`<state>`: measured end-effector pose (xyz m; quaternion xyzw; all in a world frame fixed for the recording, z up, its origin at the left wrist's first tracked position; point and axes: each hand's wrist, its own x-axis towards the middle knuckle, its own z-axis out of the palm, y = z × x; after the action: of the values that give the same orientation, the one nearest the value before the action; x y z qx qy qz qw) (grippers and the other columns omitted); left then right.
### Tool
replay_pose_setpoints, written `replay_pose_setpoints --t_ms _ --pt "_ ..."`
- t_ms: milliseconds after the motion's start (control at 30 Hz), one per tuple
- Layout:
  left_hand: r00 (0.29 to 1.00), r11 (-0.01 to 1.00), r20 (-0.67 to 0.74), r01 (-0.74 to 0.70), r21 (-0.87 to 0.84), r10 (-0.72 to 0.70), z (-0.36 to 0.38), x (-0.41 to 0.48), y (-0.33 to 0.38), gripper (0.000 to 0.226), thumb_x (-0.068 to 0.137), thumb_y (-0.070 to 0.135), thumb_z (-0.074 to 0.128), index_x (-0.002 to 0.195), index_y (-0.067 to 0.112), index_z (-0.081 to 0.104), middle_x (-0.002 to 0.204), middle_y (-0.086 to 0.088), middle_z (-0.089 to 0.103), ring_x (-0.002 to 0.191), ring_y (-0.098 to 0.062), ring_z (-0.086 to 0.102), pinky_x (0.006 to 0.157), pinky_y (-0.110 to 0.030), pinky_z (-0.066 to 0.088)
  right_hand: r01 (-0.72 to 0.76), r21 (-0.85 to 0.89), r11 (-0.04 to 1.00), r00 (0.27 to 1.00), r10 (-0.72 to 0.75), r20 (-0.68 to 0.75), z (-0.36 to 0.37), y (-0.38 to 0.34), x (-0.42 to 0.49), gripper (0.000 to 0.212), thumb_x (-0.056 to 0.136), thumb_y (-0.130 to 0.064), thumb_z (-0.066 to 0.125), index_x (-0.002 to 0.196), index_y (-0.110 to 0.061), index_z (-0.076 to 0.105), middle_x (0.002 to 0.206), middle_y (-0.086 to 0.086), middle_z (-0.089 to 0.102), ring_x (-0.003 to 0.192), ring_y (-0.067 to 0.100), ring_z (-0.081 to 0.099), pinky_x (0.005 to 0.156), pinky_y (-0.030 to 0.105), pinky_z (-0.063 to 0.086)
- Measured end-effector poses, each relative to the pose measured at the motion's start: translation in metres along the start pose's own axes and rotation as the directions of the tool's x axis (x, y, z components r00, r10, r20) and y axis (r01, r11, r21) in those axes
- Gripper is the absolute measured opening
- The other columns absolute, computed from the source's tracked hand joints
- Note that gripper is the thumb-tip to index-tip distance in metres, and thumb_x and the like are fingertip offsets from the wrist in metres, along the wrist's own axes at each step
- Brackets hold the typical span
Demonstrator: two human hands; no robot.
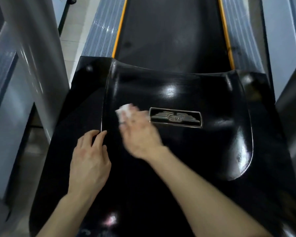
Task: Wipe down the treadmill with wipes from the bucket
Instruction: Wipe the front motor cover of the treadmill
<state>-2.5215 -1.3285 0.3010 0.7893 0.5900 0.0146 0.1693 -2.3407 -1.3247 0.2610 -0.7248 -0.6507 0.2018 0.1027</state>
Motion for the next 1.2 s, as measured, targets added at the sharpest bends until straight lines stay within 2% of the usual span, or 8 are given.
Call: replay_pose_setpoints --t_ms 67,167,300,400,500,700,833,1200 --pt "1.000 1.000 -0.006 0.023 -0.007 -0.023 0.003 -0.011 -0.003 0.050 0.100 0.008 0.062 0.150 0.010 0.057 0.147 -0.009 0.055 0.136 -0.030 0.052 0.112 -0.051 0.051 0.125 0.083 0.989 0.989 -0.130 0.063 0.002 -0.024 -0.023 0.056 0.113 -0.034 0.030 0.166 -0.016 0.031 0.175 0.010 0.021 0.163 0.025 0.017 0.133 0.047 0.016" --pt "0.999 0.999 -0.031 0.043 -0.017 -0.044 0.005 -0.016 0.001 0.051 0.102 0.008 0.060 0.152 0.008 0.055 0.150 -0.010 0.054 0.139 -0.031 0.049 0.114 -0.053 0.049 0.057 -0.164 0.985 0.998 -0.057 0.005 -0.012 0.053 -0.078 0.058 0.113 -0.032 0.025 0.169 -0.018 0.021 0.177 0.009 0.017 0.163 0.028 0.017 0.129 0.052 0.020" --pt "0.994 0.994 -0.026 0.107 -0.026 -0.107 0.006 -0.015 0.014 0.049 0.103 0.015 0.062 0.151 0.008 0.055 0.153 -0.012 0.053 0.141 -0.034 0.048 0.114 -0.054 0.049 -0.495 -0.054 0.867 0.868 0.492 -0.064 -0.042 0.102 -0.119 0.065 0.110 -0.044 0.020 0.168 -0.016 0.027 0.176 0.013 0.018 0.160 0.032 0.021 0.128 0.053 0.026" --pt "0.995 0.995 -0.007 0.104 -0.002 -0.104 0.008 -0.024 0.023 0.049 0.102 0.016 0.062 0.150 0.008 0.056 0.158 -0.015 0.049 0.146 -0.036 0.044 0.118 -0.055 0.044 -0.209 -0.018 0.978 0.974 0.206 -0.098 -0.007 0.017 -0.092 0.063 0.108 -0.038 0.027 0.163 -0.008 0.036 0.171 0.020 0.028 0.154 0.039 0.029 0.123 0.057 0.030" --pt "0.997 0.996 0.002 0.077 0.042 -0.077 0.011 -0.040 0.026 0.049 0.100 0.013 0.060 0.149 0.007 0.057 0.160 -0.016 0.047 0.148 -0.036 0.043 0.120 -0.056 0.042 -0.017 0.141 0.990 0.994 0.001 0.113 -0.003 -0.021 -0.071 0.060 0.113 -0.040 0.021 0.169 -0.019 0.023 0.178 0.008 0.011 0.164 0.023 0.007 0.133 0.046 0.007" --pt "0.999 0.994 -0.018 0.049 0.101 -0.047 0.022 -0.069 0.055 0.045 0.101 0.014 0.062 0.145 0.002 0.060 0.156 -0.020 0.050 0.145 -0.041 0.044 0.119 -0.059 0.042 -0.170 -0.240 0.956 0.984 0.178 0.012 -0.032 0.158 -0.143 0.062 0.112 -0.040 0.002 0.170 -0.023 0.012 0.176 0.012 0.016 0.157 0.037 0.025 0.122 0.055 0.027" --pt "1.000 0.997 0.006 -0.030 0.077 0.029 0.031 -0.079 0.107 0.048 0.102 0.023 0.062 0.146 0.006 0.060 0.157 -0.016 0.052 0.146 -0.037 0.047 0.121 -0.056 0.040 -0.420 -0.072 0.905 0.908 0.418 -0.040 -0.084 0.222 -0.199 0.061 0.113 -0.047 0.018 0.169 -0.022 0.021 0.177 0.007 0.015 0.163 0.027 0.014 0.132 0.043 0.011" --pt "0.990 0.987 0.060 -0.136 0.086 0.131 0.047 -0.152 0.186 0.044 0.100 0.018 0.060 0.143 0.006 0.062 0.149 -0.017 0.058 0.139 -0.038 0.053 0.114 -0.055 0.046 -0.163 -0.035 0.986 0.983 0.165 0.082 -0.087 0.176 -0.292 0.076 0.096 -0.012 0.045 0.166 -0.028 0.023 0.176 -0.003 0.015 0.162 0.021 0.016 0.104 0.043 0.055"
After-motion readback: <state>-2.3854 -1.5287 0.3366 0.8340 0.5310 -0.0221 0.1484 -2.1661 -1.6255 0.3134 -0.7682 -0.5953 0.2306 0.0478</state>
